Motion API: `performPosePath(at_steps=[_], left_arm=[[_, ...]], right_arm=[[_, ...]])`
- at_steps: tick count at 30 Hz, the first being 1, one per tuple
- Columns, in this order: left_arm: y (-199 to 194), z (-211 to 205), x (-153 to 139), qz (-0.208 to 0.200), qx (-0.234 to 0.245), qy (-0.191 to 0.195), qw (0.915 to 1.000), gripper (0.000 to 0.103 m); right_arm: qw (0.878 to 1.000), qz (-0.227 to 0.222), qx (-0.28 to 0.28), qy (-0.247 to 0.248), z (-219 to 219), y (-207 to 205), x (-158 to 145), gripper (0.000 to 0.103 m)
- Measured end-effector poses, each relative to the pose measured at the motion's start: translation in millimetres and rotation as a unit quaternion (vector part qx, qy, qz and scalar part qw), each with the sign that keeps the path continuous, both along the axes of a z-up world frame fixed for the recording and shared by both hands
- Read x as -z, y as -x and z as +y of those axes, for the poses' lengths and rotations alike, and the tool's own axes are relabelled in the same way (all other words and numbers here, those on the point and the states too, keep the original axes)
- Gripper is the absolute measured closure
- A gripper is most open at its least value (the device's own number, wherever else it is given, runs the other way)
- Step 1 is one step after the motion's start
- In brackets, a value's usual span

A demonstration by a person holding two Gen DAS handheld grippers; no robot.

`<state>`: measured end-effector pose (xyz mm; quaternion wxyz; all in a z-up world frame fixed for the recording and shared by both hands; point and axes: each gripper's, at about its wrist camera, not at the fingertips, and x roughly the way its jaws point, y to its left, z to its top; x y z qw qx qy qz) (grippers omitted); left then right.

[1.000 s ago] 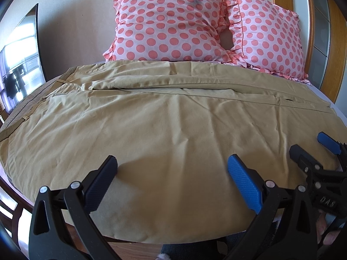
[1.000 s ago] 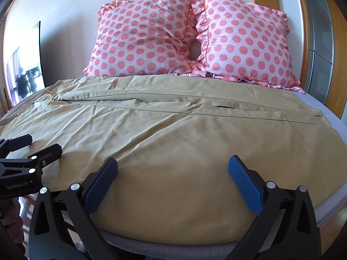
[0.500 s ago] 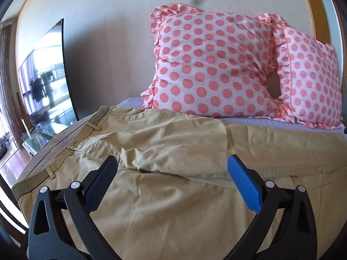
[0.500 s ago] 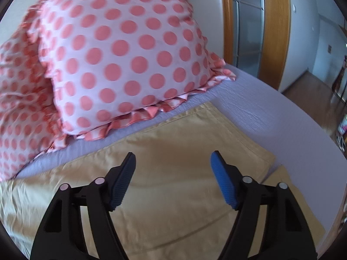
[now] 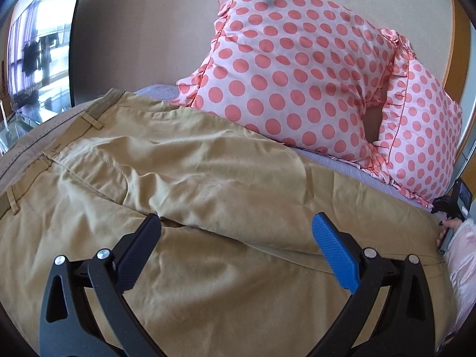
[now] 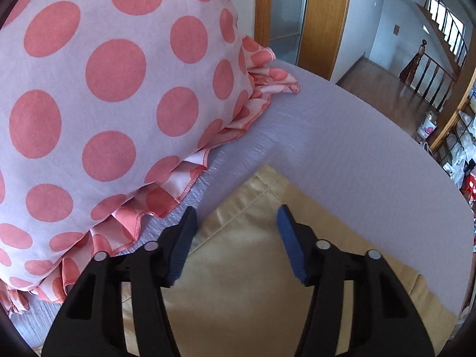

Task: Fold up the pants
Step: 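Move the right tool to the trouser hem and close on it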

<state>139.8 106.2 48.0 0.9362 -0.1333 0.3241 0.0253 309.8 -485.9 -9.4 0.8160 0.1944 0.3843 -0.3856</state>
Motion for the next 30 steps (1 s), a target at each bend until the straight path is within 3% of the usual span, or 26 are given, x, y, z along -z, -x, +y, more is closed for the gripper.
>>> performPosePath(at_steps=[3, 6, 9, 15, 17, 20, 23, 24, 26, 27, 30], left_arm=[[1, 3, 1, -0.003, -0.007, 0.010, 0.9999, 0.002], [2, 2, 0, -0.005, -0.006, 0.009, 0.9999, 0.002], [3, 4, 0, -0.007, -0.009, 0.015, 0.9998, 0.002], [5, 6, -1, -0.014, -0.009, 0.023, 0.9996, 0.002], [6, 6, -2, -0.017, -0.008, 0.024, 0.9995, 0.002], [6, 6, -2, -0.021, -0.005, 0.030, 0.9993, 0.002], [9, 5, -5, -0.030, -0.006, 0.027, 0.9992, 0.002], [13, 5, -7, -0.040, -0.007, 0.024, 0.9989, 0.002], [23, 4, -14, -0.063, -0.004, 0.016, 0.9979, 0.002], [27, 5, -17, -0.070, 0.002, 0.012, 0.9974, 0.002], [33, 9, -24, -0.071, 0.012, 0.007, 0.9974, 0.002]], right_arm=[[1.000, -0.013, -0.026, 0.006, 4, 4, 0, 0.085], [0.999, -0.031, -0.040, -0.013, 4, 14, -2, 0.097], [0.991, -0.108, -0.053, -0.057, 3, 50, -13, 0.098], [0.954, -0.263, -0.112, -0.092, 26, 188, -45, 0.098], [0.948, -0.278, -0.117, -0.103, 41, 239, -39, 0.098], [0.949, -0.262, -0.099, -0.148, 50, 285, -14, 0.098], [0.943, -0.244, -0.088, -0.209, 47, 294, 1, 0.096], [0.941, -0.244, -0.081, -0.221, 47, 295, 3, 0.091], [0.935, -0.250, -0.073, -0.241, 46, 297, 5, 0.071], [0.933, -0.252, -0.070, -0.247, 46, 296, 6, 0.055], [0.928, -0.259, -0.065, -0.259, 45, 294, 10, 0.052]])
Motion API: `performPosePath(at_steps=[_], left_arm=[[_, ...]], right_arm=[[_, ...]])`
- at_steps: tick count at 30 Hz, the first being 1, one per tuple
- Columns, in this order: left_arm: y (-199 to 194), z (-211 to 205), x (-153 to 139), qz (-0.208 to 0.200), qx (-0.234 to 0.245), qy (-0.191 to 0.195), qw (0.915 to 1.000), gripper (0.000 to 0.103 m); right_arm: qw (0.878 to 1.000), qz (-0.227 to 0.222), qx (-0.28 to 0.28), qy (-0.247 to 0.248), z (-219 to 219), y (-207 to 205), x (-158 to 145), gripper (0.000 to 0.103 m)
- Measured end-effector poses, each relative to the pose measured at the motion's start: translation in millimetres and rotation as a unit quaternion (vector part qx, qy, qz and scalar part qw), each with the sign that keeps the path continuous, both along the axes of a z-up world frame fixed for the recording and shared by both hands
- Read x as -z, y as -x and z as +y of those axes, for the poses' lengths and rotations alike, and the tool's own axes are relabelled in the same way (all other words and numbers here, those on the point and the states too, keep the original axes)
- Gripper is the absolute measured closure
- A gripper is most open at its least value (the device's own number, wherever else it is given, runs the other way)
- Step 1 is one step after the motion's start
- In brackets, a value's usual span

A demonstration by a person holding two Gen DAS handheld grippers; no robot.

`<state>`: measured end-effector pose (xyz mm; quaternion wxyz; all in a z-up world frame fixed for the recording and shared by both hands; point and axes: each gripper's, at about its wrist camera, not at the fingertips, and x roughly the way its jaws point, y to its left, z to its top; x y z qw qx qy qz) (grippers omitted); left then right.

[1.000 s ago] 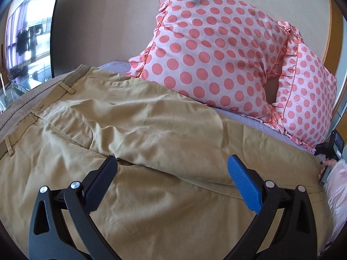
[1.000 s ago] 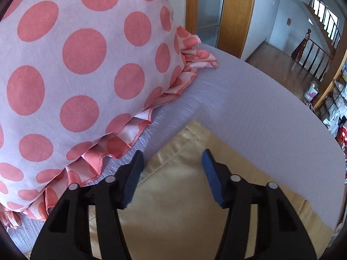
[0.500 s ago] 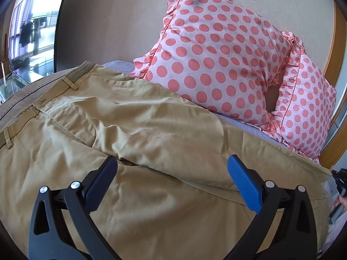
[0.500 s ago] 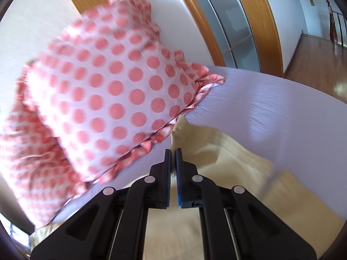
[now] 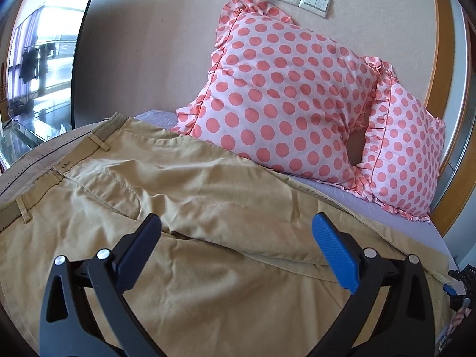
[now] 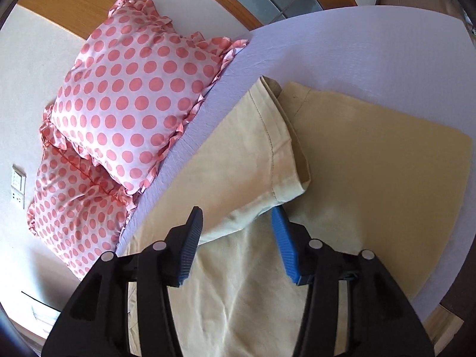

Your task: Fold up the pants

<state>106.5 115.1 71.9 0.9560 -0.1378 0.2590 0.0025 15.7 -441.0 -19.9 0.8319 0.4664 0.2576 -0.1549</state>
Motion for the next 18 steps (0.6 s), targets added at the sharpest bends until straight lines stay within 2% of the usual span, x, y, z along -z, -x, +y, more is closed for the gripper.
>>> performPosePath(at_steps=[2, 3, 4, 6, 8, 9, 12, 18], left_arm=[[0, 7, -2, -0.001, 0.014, 0.017, 0.9998, 0.002], [-1, 11, -2, -0.004, 0.024, 0.031, 0.9992, 0.002], [-3, 16, -3, -0.007, 0.032, 0.047, 0.9983, 0.002], [-8, 26, -5, -0.002, 0.038, 0.083, 0.9958, 0.002], [-17, 39, -6, 0.014, 0.034, 0.118, 0.9924, 0.002], [-22, 46, -7, 0.023, 0.030, 0.132, 0.9905, 0.002], [-41, 64, -8, 0.050, 0.014, 0.158, 0.9861, 0.003], [-101, 69, -5, 0.111, -0.012, 0.120, 0.9865, 0.008]], right_arm=[[1.000, -0.012, 0.011, -0.005, -3, -3, 2, 0.054], [1.000, -0.015, 0.019, -0.001, -5, -6, 3, 0.061], [1.000, -0.016, 0.022, -0.002, -9, -11, 6, 0.080], [0.999, -0.022, 0.014, -0.023, -19, -22, 17, 0.101], [0.997, -0.055, 0.011, -0.047, -27, -18, 23, 0.101], [0.996, -0.079, 0.013, -0.041, -28, -9, 18, 0.101], [0.992, -0.116, 0.041, -0.002, -29, 28, 4, 0.101], [0.991, -0.123, 0.055, -0.004, -35, 55, 10, 0.101]])
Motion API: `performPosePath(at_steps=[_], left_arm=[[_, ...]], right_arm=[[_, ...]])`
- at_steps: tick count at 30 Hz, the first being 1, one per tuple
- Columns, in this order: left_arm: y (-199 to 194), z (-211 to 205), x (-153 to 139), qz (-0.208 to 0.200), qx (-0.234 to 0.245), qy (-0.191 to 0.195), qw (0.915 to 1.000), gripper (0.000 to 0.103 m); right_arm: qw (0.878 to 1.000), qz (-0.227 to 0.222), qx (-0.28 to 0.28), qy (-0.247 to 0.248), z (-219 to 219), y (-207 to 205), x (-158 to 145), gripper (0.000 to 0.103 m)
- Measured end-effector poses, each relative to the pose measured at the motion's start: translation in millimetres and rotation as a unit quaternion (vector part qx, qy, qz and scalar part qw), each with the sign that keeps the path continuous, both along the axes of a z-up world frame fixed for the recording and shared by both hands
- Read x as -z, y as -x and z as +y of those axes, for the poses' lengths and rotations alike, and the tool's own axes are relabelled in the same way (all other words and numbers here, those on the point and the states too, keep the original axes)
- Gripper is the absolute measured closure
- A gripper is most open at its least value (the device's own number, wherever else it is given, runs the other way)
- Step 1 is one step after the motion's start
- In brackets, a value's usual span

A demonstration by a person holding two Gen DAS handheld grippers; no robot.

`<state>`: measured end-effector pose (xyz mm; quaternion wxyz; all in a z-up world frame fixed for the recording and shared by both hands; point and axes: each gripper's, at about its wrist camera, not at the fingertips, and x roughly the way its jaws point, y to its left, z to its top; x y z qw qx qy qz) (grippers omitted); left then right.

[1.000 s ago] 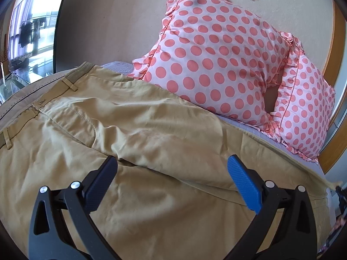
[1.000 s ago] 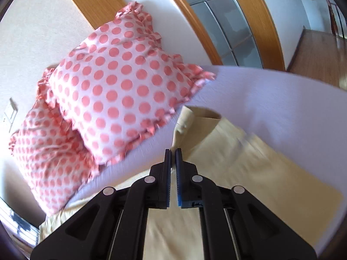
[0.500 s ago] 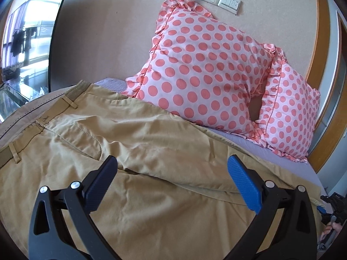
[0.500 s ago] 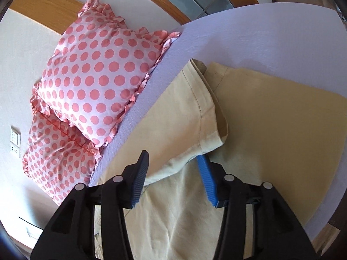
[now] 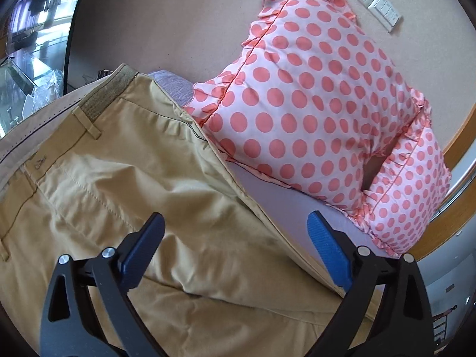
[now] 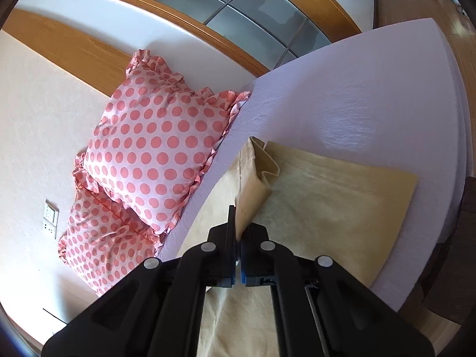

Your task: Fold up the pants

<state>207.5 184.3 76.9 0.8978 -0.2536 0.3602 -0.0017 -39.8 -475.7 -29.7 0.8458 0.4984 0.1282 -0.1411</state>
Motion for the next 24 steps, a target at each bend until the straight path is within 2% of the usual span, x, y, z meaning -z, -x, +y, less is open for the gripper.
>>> performPosePath(at_steps=[3, 8, 9, 10, 11, 12, 13, 15, 17, 19, 21, 24], left_arm=[[-37, -1, 9, 0.042, -0.014, -0.016, 0.9989, 0.008], [-96, 0, 28, 0.107, -0.045, -0.046, 0.9922, 0.021], [-104, 2, 30, 0.113, -0.053, -0.057, 0.9905, 0.029], [-111, 7, 34, 0.121, -0.062, -0.060, 0.9888, 0.048], [-114, 13, 37, 0.127, -0.067, -0.048, 0.9885, 0.063], [-112, 20, 40, 0.128, -0.060, -0.017, 0.9897, 0.087], [-104, 26, 39, 0.123, -0.062, 0.004, 0.9905, 0.088], [-74, 30, 25, 0.089, -0.059, -0.001, 0.9943, 0.091], [-24, 34, 4, 0.044, -0.050, -0.015, 0.9977, 0.091], [39, 43, -10, 0.009, -0.050, -0.008, 0.9987, 0.091], [101, 53, -12, -0.008, -0.052, 0.006, 0.9986, 0.091], [177, 62, 11, -0.004, -0.066, 0.021, 0.9976, 0.090]], right_arm=[[1.000, 0.002, -0.001, -0.004, -2, 0, 6, 0.101], [1.000, -0.002, -0.005, -0.002, -4, -2, 8, 0.101], [1.000, -0.002, -0.006, 0.001, -4, -2, 7, 0.101], [1.000, -0.003, -0.006, 0.004, -4, -3, 7, 0.101], [1.000, -0.004, -0.007, 0.003, -5, -4, 7, 0.101], [1.000, -0.007, -0.009, 0.002, -6, -4, 6, 0.101], [1.000, -0.011, -0.011, 0.002, -7, -5, 5, 0.101], [1.000, -0.019, -0.012, 0.010, -7, -2, -2, 0.101], [0.999, -0.024, -0.009, 0.022, -7, 4, -9, 0.101], [0.999, -0.023, -0.002, 0.028, -8, 11, -13, 0.101], [0.999, -0.018, 0.009, 0.030, -11, 22, -11, 0.101], [0.999, -0.002, 0.019, 0.026, -15, 34, -2, 0.101]])
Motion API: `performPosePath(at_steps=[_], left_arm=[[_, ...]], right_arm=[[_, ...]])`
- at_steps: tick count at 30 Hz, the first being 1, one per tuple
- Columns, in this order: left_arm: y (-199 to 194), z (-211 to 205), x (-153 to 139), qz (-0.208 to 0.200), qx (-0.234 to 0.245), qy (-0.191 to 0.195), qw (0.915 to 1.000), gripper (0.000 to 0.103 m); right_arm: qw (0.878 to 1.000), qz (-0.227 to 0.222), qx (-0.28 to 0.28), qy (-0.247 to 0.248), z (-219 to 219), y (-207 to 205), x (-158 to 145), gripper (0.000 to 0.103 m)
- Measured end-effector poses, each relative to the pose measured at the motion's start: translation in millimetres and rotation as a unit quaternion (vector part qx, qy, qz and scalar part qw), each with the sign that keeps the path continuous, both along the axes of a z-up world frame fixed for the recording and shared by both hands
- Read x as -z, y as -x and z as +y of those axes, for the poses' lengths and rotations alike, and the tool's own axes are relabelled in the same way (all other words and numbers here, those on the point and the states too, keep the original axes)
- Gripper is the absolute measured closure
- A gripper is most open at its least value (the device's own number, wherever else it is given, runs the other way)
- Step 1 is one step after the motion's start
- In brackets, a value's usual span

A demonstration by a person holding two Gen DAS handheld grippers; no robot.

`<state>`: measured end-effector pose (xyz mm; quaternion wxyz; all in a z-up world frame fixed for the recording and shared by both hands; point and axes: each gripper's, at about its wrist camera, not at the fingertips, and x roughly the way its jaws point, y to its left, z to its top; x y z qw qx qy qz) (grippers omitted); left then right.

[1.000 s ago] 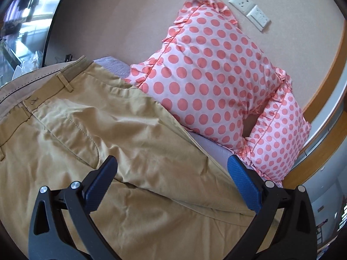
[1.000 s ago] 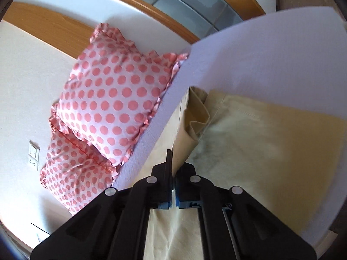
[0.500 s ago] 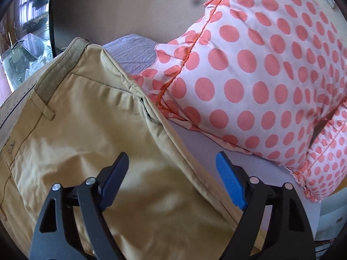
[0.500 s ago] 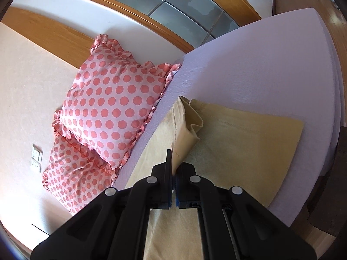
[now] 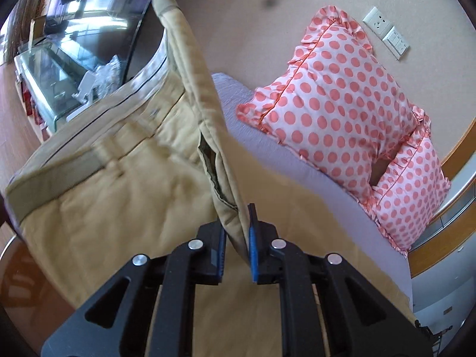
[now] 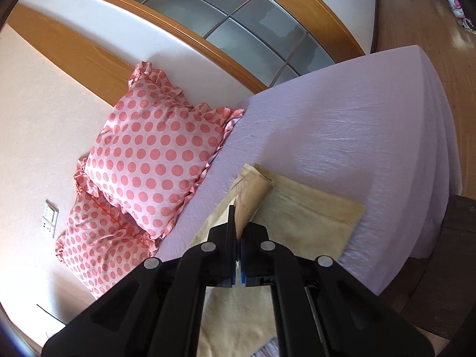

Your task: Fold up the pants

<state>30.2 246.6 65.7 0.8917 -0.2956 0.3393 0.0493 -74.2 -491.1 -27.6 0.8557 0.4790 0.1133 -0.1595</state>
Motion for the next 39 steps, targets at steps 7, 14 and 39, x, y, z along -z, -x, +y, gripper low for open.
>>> performPosePath(at_steps=[7, 14, 39], left_arm=[[70, 0, 46, 0.024, -0.024, 0.006, 0.9994, 0.091], [72, -1, 50, 0.012, -0.013, 0.008, 0.9998, 0.087], [125, 55, 67, -0.045, -0.132, 0.059, 0.9885, 0.043]], right_arm=[[0.999, 0.033, 0.004, -0.011, -3, 8, 16, 0.101], [0.998, 0.055, 0.005, -0.002, -3, 13, 24, 0.101], [0.986, 0.069, -0.008, 0.153, 42, 9, 24, 0.099]])
